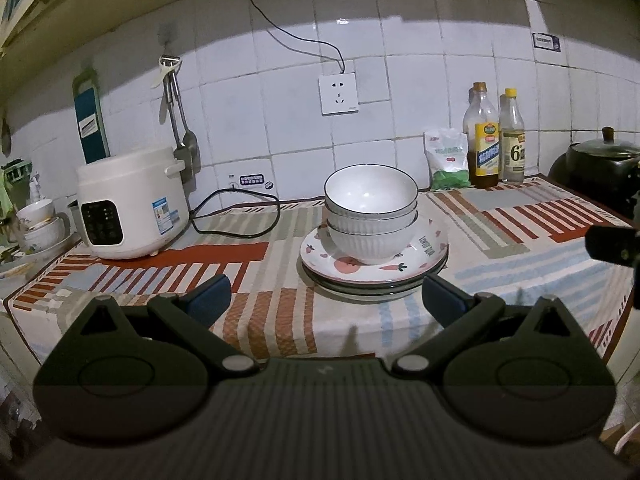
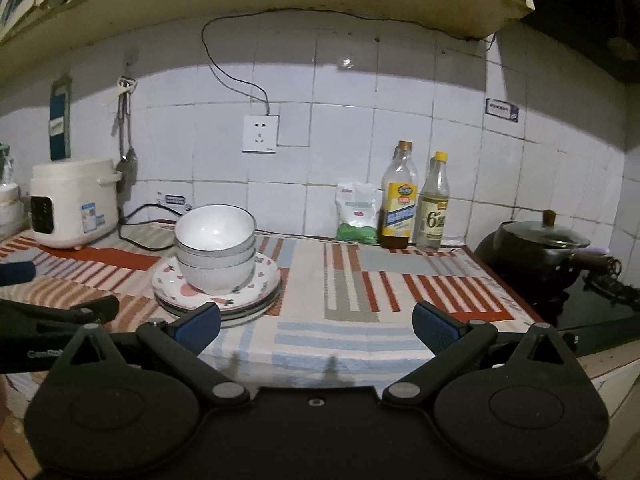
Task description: Organize plates and bowls
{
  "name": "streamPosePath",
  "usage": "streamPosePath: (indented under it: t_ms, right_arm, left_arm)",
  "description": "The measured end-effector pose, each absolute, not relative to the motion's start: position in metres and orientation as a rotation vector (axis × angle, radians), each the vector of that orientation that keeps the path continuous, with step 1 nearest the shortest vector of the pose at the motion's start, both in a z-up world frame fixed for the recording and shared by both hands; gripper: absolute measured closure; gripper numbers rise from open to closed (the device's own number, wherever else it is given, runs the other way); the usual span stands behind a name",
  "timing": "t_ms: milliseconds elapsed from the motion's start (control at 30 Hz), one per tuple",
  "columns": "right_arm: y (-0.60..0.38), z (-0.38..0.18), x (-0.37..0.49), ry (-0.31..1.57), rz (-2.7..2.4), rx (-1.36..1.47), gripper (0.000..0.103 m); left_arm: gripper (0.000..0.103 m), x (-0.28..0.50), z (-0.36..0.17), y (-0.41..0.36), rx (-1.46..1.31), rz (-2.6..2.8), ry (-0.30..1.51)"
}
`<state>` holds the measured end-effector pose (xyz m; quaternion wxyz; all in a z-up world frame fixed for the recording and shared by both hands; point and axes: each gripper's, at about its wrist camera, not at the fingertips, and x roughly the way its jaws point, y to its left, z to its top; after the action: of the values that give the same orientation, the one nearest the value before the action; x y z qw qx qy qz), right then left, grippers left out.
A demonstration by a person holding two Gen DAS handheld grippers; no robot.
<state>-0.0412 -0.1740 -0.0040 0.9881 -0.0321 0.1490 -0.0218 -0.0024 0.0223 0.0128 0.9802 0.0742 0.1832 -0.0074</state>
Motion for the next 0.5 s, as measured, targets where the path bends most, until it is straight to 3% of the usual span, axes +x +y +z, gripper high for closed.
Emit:
streamPosePath:
  t_ms: [500]
  right_arm:
    - [-0.171,-0.0115,-0.0407,0.266,-0.093,-0.064,0.0]
  left_arm:
    - [0.0,-0.0011,0.0051,0.0194,0.107,-0.032,0.355]
